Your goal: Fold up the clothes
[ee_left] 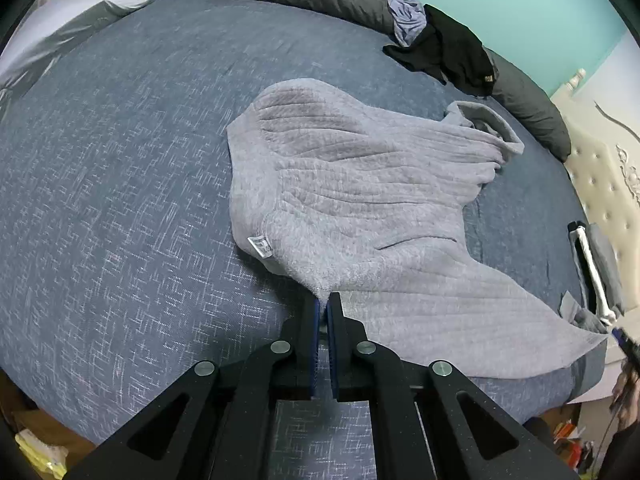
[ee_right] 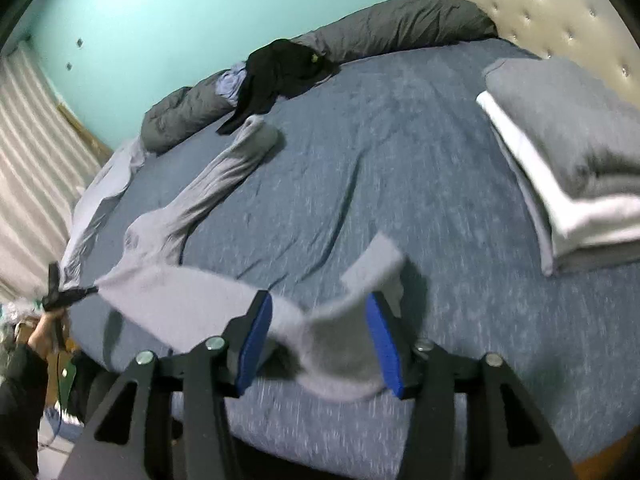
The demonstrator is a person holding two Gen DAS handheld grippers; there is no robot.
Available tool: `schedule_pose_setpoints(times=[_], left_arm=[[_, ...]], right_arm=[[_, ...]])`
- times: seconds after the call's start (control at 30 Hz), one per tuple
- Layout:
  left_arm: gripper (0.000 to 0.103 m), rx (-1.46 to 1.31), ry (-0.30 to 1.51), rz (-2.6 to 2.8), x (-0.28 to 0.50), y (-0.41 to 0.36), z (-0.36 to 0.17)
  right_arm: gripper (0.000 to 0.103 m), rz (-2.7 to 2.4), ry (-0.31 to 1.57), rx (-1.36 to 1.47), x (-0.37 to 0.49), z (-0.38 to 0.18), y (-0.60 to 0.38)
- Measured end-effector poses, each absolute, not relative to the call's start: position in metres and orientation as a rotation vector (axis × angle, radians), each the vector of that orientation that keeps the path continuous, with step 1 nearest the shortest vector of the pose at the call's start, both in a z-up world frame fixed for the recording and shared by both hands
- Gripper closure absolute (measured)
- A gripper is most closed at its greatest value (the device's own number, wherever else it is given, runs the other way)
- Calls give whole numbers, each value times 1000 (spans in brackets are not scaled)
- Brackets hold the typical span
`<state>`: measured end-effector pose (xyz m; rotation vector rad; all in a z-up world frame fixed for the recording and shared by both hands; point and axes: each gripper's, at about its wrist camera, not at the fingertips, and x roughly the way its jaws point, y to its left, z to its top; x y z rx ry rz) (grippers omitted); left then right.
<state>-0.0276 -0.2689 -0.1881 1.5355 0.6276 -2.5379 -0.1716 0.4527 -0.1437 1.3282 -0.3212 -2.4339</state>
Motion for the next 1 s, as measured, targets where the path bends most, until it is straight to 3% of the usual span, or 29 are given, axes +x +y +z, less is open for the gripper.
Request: schedule_pose_setpoints(times=[0.27, 0.47, 0.53, 0.57, 0.6, 0.67, 0.8, 1.0], left_arm=[[99, 1566, 619, -2518, -30, -267, -197], [99, 1601, 592, -2500, -35, -267, -205], [99, 1608, 583, -2501, -37, -266, -206], [99, 1612, 574, -2501, -38, -266, -207], [99, 1614, 568, -2500, -39, -266, -207], [99, 1610, 565, -2502, -39, -266, -207], [99, 1600, 562, -2506, -40, -268, -204], [99, 1581, 555, -2521, -39, -265, -194]], right_arm=[[43, -2392, -376, 1710, -241, -203, 452], [43, -2284, -286, 1823, -253, -237, 438], [54, -2253, -274, 1836, -252, -245, 434], [78, -2244, -261, 1839, -251, -247, 432], [89, -2235, -247, 1842, -250, -249, 430], [96, -2237, -188, 1834, -245, -249, 422], [97, -2269, -206, 1716, -244, -223, 407], [98, -2440, -315, 1320, -250, -132, 403]])
